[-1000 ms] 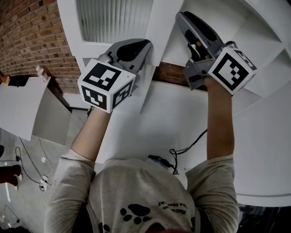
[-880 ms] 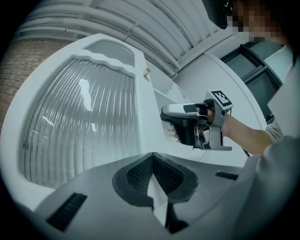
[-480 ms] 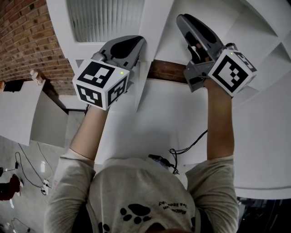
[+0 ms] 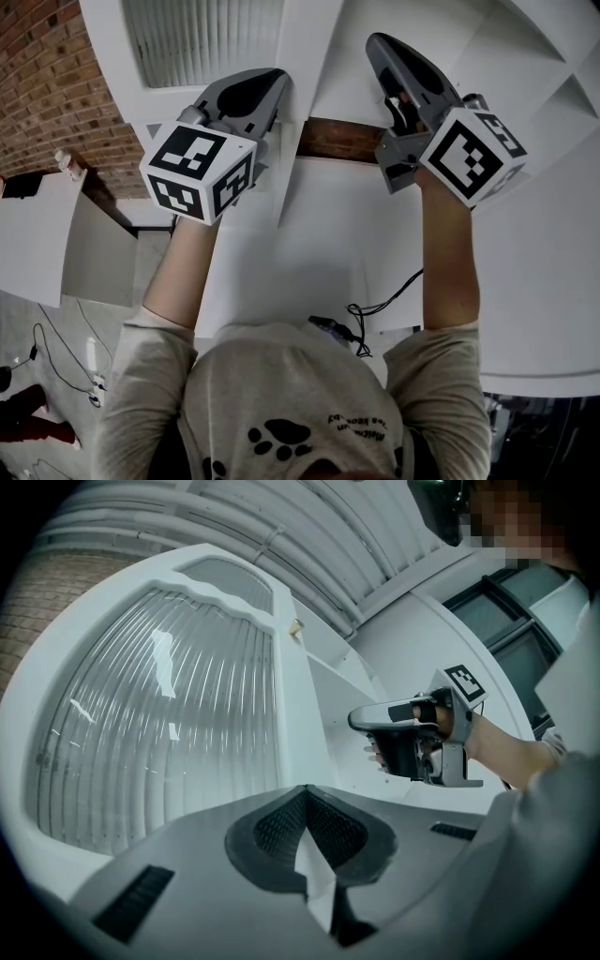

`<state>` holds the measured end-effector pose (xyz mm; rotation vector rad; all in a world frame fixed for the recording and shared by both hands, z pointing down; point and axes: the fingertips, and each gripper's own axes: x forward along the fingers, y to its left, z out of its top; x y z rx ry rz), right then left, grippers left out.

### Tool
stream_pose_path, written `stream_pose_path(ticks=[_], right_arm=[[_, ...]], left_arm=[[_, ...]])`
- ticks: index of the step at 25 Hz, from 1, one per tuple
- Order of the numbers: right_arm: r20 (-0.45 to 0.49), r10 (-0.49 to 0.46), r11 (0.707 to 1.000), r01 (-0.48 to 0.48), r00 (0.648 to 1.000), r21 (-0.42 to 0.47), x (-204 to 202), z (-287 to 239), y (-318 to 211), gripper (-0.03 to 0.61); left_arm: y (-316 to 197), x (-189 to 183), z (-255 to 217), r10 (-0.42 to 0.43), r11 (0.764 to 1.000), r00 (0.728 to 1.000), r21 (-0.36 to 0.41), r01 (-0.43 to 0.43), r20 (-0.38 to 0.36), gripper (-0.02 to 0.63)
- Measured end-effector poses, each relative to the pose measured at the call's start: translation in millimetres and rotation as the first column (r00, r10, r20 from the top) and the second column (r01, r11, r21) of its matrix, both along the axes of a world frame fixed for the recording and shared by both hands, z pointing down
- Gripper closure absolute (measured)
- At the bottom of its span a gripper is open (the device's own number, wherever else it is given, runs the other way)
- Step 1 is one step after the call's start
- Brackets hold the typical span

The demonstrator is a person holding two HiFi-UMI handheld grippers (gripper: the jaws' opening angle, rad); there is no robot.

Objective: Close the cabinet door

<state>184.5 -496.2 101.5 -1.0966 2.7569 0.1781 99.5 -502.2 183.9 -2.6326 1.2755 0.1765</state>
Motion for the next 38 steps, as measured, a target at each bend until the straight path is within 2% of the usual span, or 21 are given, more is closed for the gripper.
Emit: stream_pose_path(ticks=[4,9,20,31,38], right_arm=[[-0.055,0.01,1.0,-0.011,0.998,-0.006,-1.1,16.8,12.0,0.568],[-0.072,0.03,1.0,-0.03,0.997,-0.002,-4.0,30.5,23.4,0.568],[-0.046,0.041,0.999,-0.042,0.998,-0.015,-10.5,46.3,40.9,0.569],[0.008,0.11,0.994,-0.11,0.994,0.017,-7.8,69.7,80.2,0.569],[0.016,0.175,0.984,-0.175,0.984,0.043,-4.4,96.3,113.6,0.569]], left_arm=[[4.3,4.3,0.5,-0.005,1.0,1.0,0.001,0.005,0.002,0.604],[5.3,6.3,1.8,-0.013,1.0,1.0,-0.009,0.013,0.019,0.604],[35.8,2.6,-4.2,-0.057,0.998,0.998,0.002,0.057,0.023,0.604],[97.9,-12.1,-2.3,-0.185,0.98,0.982,0.082,0.182,0.033,0.604],[133.0,-18.3,17.7,-0.238,0.968,0.971,0.082,0.236,0.018,0.604]])
